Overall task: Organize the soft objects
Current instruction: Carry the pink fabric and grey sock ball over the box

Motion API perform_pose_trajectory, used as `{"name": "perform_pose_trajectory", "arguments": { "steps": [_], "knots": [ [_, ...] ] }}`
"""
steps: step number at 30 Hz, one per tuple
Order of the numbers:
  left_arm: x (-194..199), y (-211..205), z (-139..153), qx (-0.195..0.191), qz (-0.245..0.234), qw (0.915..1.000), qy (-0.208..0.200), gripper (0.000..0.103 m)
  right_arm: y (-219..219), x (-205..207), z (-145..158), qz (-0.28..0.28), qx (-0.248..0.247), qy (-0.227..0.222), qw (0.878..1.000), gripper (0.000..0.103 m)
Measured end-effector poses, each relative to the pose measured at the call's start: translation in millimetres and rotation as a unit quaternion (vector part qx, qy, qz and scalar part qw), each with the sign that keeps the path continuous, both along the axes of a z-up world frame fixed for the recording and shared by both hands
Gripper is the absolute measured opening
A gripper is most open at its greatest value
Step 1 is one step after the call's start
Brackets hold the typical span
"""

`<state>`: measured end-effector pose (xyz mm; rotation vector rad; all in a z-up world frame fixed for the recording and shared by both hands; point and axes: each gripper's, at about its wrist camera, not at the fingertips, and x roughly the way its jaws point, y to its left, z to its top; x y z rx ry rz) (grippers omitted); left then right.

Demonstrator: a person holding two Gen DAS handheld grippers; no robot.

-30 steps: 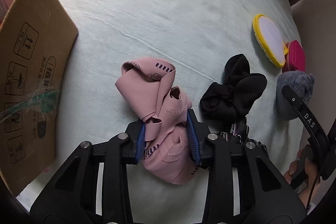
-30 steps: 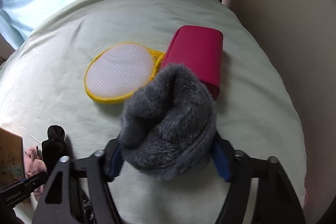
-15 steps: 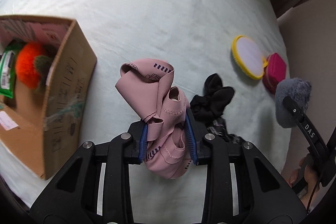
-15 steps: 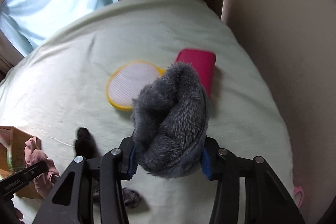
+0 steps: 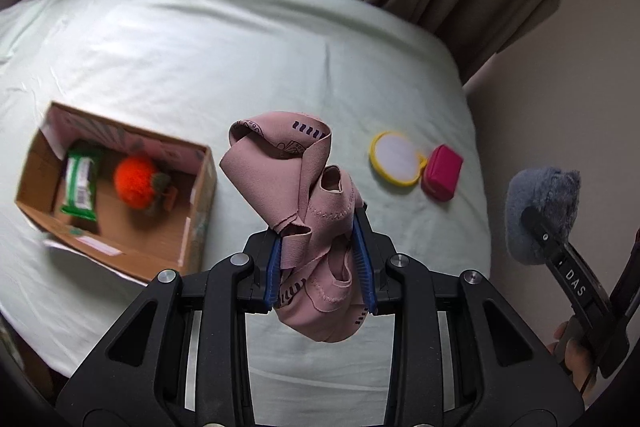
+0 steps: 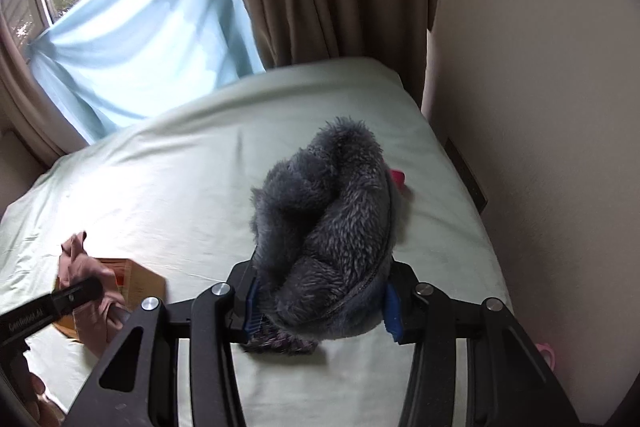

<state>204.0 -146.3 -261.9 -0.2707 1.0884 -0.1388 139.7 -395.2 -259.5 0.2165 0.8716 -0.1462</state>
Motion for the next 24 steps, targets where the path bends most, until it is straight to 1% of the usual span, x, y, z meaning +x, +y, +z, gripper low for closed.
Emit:
{"name": "perform_pose_trajectory", "arguments": {
  "steps": [5,7,10,14,17,20,24],
  "knots": [
    [-11,24,53,0.001,-0.007,0.9991,-0.041,0.028,38,-22,47,0.020,0.000,-0.018,1.000,0.044],
    [-18,41,70,0.005,-0.010,0.9983,-0.058,0.028,60,-31,61,0.031,0.002,-0.022,0.999,0.044],
    [-26,74,93,0.006,-0.012,0.9970,-0.076,0.028,94,-40,73,0.043,0.009,-0.025,0.999,0.044],
    [-31,123,108,0.012,-0.018,0.9962,-0.084,0.028,145,-45,81,0.050,0.022,-0.026,0.998,0.044],
    [-33,160,113,0.022,-0.021,0.9957,-0.087,0.028,184,-45,77,0.055,0.040,-0.022,0.997,0.044],
    [-29,197,110,0.033,-0.021,0.9958,-0.082,0.028,221,-33,69,0.057,0.058,-0.010,0.997,0.044],
    [-16,245,100,0.049,-0.025,0.9960,-0.070,0.028,258,-15,57,0.062,0.070,0.011,0.996,0.044]
  ]
}}
